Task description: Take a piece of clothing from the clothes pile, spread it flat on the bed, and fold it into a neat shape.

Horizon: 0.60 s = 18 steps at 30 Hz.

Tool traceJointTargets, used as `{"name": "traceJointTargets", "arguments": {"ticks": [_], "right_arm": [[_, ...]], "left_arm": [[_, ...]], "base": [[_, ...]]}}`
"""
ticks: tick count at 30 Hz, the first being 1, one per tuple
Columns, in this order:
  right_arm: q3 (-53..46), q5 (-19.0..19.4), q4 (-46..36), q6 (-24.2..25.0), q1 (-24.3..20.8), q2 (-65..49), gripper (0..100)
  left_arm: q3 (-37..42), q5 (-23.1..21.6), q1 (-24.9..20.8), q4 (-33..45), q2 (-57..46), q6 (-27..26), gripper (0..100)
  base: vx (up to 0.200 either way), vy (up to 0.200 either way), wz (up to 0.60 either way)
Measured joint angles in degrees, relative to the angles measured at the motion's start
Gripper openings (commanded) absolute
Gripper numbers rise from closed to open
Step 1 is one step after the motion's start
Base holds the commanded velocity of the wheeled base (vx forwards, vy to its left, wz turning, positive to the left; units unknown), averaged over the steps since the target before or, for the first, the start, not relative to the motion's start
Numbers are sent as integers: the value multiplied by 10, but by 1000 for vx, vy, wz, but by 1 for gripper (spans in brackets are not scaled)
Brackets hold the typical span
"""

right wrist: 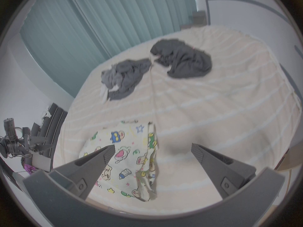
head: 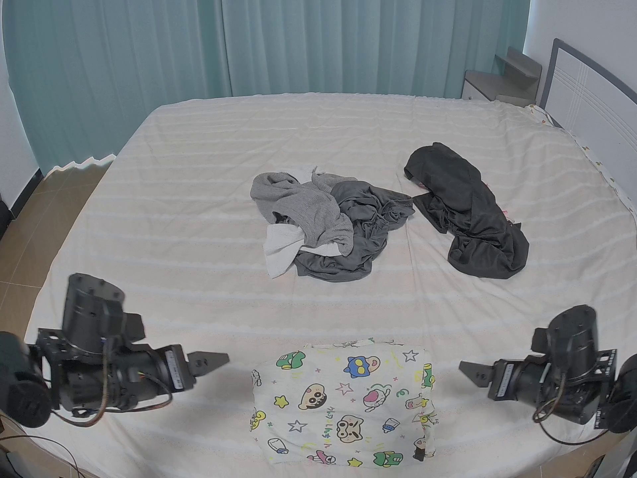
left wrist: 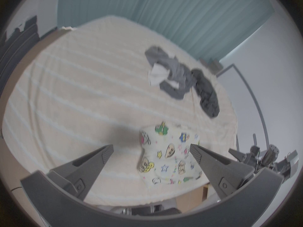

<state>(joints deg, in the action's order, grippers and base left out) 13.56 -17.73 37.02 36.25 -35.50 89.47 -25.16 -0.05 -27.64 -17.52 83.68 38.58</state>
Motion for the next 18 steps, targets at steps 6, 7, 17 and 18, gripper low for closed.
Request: {"name": "traceJointTargets", "arguments": {"ticks": [6, 7, 17, 18], "right_arm": [[-30, -65, -49, -61, 21, -164, 100], [-34, -72, -60, -75, 29, -193, 100], [-84, -117, -128, -232, 160, -472, 100], [-90, -118, -133, -251, 179, -498, 100]], "left_arm": [[18, 99, 2, 26, -155, -14, 100], [21, 116, 2, 34, -182, -20, 100], [45, 239, 45, 140, -437, -95, 100], [47, 247, 58, 153, -465, -108, 100]], "base": [[0, 0, 0], [0, 0, 0], [0, 0, 0], [0, 0, 0]]}}
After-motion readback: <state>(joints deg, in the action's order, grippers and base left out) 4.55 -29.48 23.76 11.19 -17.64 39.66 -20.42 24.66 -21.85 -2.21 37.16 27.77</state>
